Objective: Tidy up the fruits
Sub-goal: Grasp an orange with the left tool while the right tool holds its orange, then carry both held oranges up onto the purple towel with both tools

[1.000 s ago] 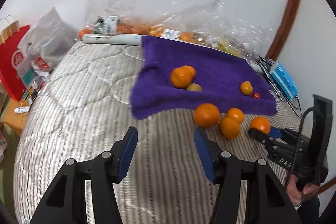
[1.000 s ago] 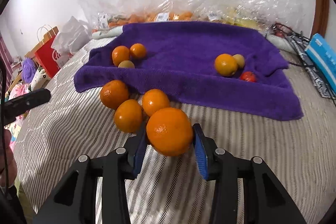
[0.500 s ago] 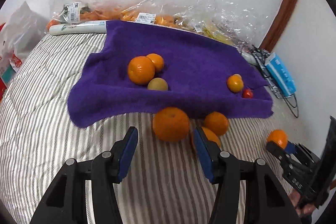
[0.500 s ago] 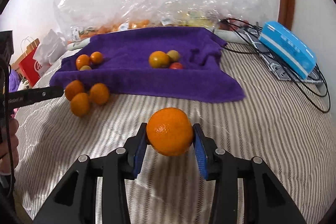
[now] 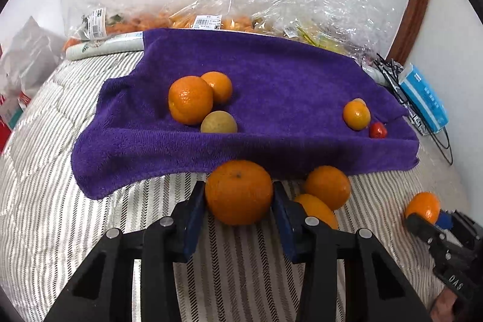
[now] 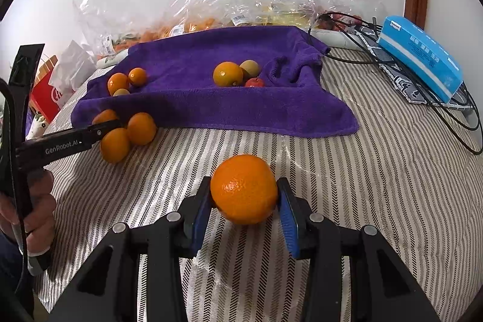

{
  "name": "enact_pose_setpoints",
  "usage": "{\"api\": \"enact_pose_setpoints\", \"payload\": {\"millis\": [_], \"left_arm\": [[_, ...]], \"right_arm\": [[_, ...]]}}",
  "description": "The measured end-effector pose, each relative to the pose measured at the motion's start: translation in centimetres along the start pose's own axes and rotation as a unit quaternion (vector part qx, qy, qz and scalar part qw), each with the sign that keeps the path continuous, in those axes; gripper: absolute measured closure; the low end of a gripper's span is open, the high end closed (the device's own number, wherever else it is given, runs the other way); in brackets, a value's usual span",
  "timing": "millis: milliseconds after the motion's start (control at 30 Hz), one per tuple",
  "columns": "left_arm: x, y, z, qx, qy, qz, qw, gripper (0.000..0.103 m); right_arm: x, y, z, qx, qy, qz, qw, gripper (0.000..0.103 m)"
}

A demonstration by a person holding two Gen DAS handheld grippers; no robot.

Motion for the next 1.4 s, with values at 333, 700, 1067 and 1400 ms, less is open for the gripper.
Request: {"api": "enact_pose_setpoints", "payload": {"millis": [333, 700, 1067, 1400], "left_arm": [[0.2, 0.2, -0.8, 0.015, 0.003, 0.004, 0.9999, 0.061], [1.0, 0.1, -0.6, 0.020, 0.025, 0.028, 0.9991, 0.062], [2.5, 0.6, -0.7, 0.023, 0.045, 0.032, 0.9982, 0.062], [7.7, 0.3, -3.1, 0.037, 0.026, 0.051, 0.9977, 0.062]], "right_arm": [[-0.1, 0.0, 0.3, -0.009, 0.004, -0.001, 1.000, 0.061], [0.0, 0.0, 0.5, -0.012, 0.013, 0.002, 1.000, 0.061], [1.2, -0.2, 0.9, -0.025, 0.009, 0.032, 0.999, 0.061], [2.2, -1.4, -0.7, -0.022, -0.005, 0.045, 0.999, 0.061]]}}
Point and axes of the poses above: each gripper's, at about its wrist camera, not at the fingertips, and x roughly against the way its jaws point, z to its right, y to its underside, the point moved 7 cm from there along -x, roughly the way its jaws point, and after that the axes turned 4 degrees about -z, right-handed, at the moved point
